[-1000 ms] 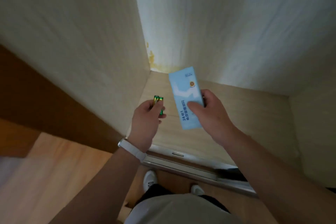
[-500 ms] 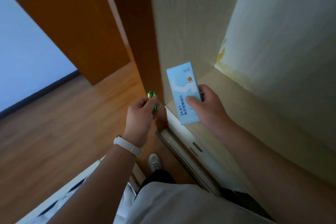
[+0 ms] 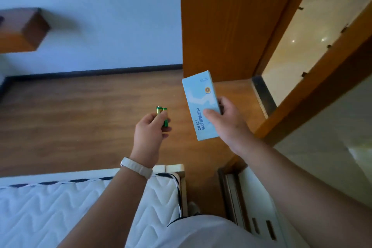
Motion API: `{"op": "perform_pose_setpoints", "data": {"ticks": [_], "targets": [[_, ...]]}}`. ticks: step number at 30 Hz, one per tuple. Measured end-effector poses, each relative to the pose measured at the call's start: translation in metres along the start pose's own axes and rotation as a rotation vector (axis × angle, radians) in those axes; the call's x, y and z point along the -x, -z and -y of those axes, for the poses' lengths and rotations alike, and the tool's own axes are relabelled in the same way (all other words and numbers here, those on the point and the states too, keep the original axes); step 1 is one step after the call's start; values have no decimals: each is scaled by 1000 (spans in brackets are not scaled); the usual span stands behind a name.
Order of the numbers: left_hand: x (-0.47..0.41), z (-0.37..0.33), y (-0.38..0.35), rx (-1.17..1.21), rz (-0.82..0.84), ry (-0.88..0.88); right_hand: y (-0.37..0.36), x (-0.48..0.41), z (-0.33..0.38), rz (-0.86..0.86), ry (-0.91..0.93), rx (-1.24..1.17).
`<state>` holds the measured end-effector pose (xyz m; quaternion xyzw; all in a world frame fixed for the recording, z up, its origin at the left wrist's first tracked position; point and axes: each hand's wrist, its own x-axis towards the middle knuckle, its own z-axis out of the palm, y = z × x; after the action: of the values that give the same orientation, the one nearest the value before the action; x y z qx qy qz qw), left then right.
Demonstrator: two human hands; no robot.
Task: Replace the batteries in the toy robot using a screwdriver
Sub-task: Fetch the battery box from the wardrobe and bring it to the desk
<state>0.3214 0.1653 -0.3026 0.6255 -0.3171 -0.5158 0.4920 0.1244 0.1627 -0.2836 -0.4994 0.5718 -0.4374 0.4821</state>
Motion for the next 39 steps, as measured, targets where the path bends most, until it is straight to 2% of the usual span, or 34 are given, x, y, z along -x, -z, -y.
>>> {"op": "perform_pose_setpoints", "data": {"ticks": [8, 16, 26, 32, 39], "targets": [[-72, -40, 67, 163, -195, 12, -87, -91, 42, 170, 62, 25], [-93, -39, 126, 273, -381, 1, -152, -140, 53, 372, 71, 88], [-140, -42, 153, 294, -618, 10, -216, -226, 46, 559, 46, 99], [-225, -67, 143, 261, -747, 1, -259, -327, 39, 662, -9, 106], [-364, -120, 120, 326, -861, 41, -300, -485, 66, 803, -34, 172]]}}
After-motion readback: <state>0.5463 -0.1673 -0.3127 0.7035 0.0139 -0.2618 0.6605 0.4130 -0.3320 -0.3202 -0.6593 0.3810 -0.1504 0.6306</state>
